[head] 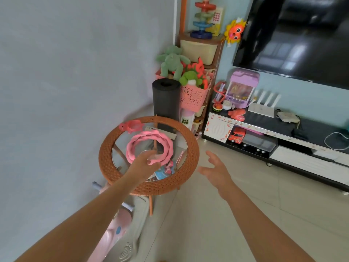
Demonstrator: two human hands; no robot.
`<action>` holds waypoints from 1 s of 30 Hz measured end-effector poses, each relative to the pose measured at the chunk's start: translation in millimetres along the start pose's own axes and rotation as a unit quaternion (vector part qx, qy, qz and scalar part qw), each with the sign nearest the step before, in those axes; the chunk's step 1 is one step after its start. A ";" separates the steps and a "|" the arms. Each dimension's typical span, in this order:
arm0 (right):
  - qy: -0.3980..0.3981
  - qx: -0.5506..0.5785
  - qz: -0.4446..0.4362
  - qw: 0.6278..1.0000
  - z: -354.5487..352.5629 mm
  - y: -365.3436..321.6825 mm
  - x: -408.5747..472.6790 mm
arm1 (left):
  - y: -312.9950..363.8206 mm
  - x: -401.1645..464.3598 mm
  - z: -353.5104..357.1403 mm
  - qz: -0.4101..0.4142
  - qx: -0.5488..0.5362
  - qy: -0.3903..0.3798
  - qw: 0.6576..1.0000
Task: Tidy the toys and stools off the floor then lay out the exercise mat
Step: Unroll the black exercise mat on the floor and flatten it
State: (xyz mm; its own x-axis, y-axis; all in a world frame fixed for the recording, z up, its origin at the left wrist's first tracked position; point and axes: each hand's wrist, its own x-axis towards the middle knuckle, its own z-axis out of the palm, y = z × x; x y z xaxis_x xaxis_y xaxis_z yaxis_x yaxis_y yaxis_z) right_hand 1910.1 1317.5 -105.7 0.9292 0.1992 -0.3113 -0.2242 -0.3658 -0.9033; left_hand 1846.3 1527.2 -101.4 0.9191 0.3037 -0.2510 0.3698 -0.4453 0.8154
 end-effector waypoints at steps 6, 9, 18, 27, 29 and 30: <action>0.006 0.002 0.015 1.000 -36.9 -4.6 68.9 | 38.4 72.0 18.6 -0.014 0.040 -0.008 0.999; -0.005 0.008 0.019 1.000 -58.1 -6.4 110.8 | 55.3 108.4 30.4 -0.009 0.064 0.001 0.998; -0.096 -0.034 -0.032 0.994 -140.8 -38.1 250.8 | 121.4 208.0 92.5 -0.076 0.015 0.068 0.995; -0.175 -0.091 -0.051 0.979 -180.1 -62.1 355.9 | 169.7 272.1 127.5 -0.084 0.015 0.108 0.990; -0.194 -0.121 -0.064 0.972 -177.0 -67.9 379.9 | 173.3 292.0 125.6 -0.092 0.020 0.121 0.988; -0.199 -0.131 -0.073 0.968 -175.1 -70.6 385.9 | 173.8 297.6 123.5 -0.095 0.019 0.123 0.988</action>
State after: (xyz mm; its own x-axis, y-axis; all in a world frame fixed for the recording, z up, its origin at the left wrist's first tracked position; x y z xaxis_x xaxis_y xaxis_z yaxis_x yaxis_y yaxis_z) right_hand 2335.9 1261.0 -110.4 0.7463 0.5819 -0.3232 0.0311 -0.5156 -0.8563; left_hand 2200.9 1436.3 -98.8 0.7737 0.5785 -0.2583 0.5406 -0.3903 0.7452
